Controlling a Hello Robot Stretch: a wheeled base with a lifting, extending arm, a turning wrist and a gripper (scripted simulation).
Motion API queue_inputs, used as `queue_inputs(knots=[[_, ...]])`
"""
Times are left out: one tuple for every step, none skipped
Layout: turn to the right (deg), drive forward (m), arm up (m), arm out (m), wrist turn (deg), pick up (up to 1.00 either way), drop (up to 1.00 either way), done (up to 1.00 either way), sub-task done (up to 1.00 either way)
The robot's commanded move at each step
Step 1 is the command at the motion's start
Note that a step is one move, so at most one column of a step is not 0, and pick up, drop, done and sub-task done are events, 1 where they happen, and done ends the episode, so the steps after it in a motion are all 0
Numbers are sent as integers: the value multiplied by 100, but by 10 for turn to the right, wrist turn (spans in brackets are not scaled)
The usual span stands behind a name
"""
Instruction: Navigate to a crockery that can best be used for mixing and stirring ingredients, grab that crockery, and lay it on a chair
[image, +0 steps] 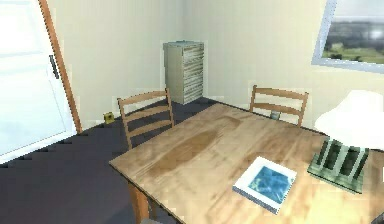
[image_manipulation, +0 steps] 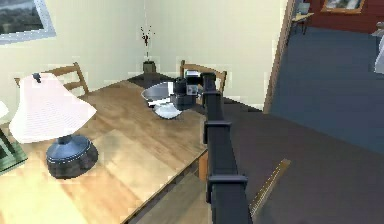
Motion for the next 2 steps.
queue_inputs(knots=[[0,0,10,0,0,0,0,0,0],[0,0,0,0,-450,0,0,0,0]])
